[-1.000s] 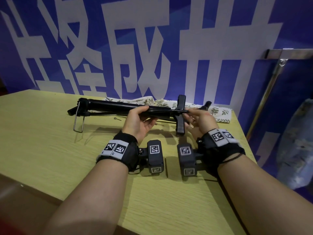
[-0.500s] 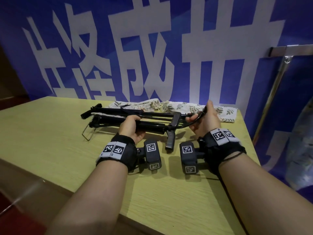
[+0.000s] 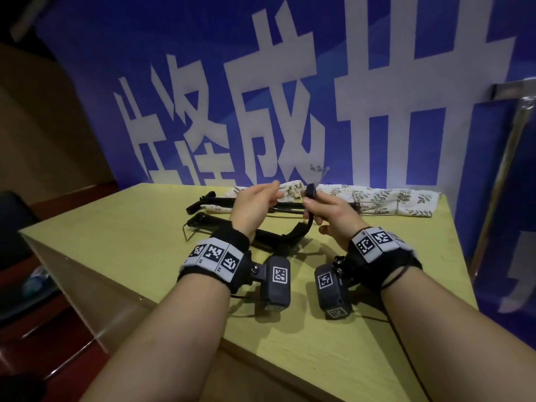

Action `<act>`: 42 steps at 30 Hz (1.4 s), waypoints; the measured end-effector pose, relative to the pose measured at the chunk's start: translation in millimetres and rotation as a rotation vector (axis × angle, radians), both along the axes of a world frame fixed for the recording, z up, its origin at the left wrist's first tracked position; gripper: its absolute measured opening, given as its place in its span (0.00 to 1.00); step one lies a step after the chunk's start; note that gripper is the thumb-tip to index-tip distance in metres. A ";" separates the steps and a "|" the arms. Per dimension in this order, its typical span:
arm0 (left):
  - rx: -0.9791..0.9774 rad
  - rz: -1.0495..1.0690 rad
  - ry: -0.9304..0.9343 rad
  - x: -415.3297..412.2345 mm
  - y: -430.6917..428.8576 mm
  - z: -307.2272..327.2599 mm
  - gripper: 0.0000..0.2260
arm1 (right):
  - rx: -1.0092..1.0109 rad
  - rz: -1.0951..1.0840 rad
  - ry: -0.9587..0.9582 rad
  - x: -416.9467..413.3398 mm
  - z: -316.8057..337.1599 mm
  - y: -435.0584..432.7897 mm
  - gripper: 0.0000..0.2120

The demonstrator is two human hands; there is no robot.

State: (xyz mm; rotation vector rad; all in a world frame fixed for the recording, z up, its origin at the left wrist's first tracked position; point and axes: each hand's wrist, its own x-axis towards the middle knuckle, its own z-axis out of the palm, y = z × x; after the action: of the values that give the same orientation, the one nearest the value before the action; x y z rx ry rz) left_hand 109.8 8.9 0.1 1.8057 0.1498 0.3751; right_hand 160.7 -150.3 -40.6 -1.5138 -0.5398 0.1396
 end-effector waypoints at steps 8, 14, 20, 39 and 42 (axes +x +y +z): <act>-0.060 -0.318 0.070 40.2 -7.1 -2.6 0.12 | -0.153 0.128 -0.034 -0.3 -1.0 4.2 0.12; -0.489 -0.392 0.037 56.5 5.4 -24.7 0.05 | -0.060 0.187 0.143 1.9 -7.7 9.3 0.08; -0.862 -0.321 0.128 68.6 34.5 -44.7 0.08 | -0.001 -0.263 0.453 11.0 -19.1 -6.8 0.05; -0.965 -0.374 0.152 63.8 41.5 -41.7 0.04 | -0.926 -0.414 0.106 81.0 7.3 29.9 0.13; -0.957 -0.395 0.151 64.6 42.9 -42.4 0.06 | -1.092 -0.420 -0.071 94.4 16.9 36.3 0.16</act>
State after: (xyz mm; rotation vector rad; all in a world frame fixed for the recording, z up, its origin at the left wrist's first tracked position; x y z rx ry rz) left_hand 174.5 51.8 -42.3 0.8765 0.0542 -0.1219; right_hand 255.2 -113.9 -23.7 -2.6689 -0.1589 0.0457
